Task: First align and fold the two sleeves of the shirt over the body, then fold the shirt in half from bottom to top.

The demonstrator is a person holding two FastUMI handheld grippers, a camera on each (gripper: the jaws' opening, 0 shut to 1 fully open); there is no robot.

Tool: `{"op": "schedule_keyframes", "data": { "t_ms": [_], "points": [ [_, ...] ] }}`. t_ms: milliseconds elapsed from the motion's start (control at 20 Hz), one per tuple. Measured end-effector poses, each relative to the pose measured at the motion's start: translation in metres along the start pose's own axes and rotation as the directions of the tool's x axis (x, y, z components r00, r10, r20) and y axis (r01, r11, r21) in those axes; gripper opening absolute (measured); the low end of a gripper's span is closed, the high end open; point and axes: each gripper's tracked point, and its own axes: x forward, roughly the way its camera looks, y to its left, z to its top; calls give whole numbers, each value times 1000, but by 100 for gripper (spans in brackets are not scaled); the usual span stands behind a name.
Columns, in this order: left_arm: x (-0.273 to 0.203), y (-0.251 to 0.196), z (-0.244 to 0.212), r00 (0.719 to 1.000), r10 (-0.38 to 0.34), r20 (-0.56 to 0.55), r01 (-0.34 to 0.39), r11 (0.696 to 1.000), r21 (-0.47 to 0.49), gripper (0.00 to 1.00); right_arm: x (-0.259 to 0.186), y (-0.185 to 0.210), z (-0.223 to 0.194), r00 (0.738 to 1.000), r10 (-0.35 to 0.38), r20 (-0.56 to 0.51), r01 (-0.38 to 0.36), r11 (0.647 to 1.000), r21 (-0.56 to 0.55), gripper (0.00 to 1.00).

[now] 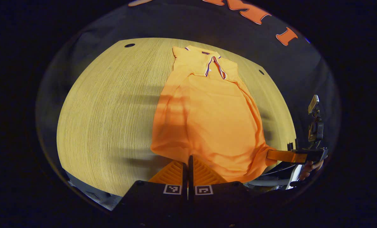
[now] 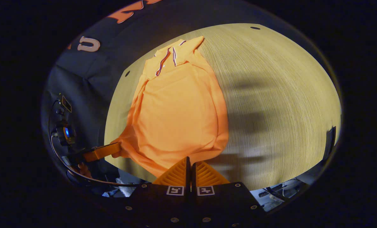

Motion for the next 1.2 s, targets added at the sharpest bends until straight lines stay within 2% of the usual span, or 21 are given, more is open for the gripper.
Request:
{"op": "schedule_keyframes", "data": {
  "t_ms": [200,350,550,650,950,1050,1200],
  "points": [
    [-6,-15,20,998,-52,42,53,998,-29,1,-8,13,19,996,83,32,-84,995,45,1],
    [-11,-16,42,996,-49,78,51,998,-21,1,-14,24,43,987,144,71,-148,988,54,1],
    [-21,-17,84,989,-36,144,41,999,-28,0,-31,55,87,953,260,156,-273,960,66,1],
    [-28,-20,105,983,-27,183,33,999,-27,1,-36,63,110,939,294,177,-305,951,41,1],
    [-40,-25,168,965,-26,261,30,999,-12,1,-43,68,163,926,320,202,-331,943,25,1],
    [-39,-21,196,955,-39,294,41,999,-2,1,-45,68,180,924,302,236,-317,948,28,0],
    [-20,-12,226,962,-48,270,40,999,37,1,-37,77,213,920,270,283,-303,950,79,1]
  ]
}}
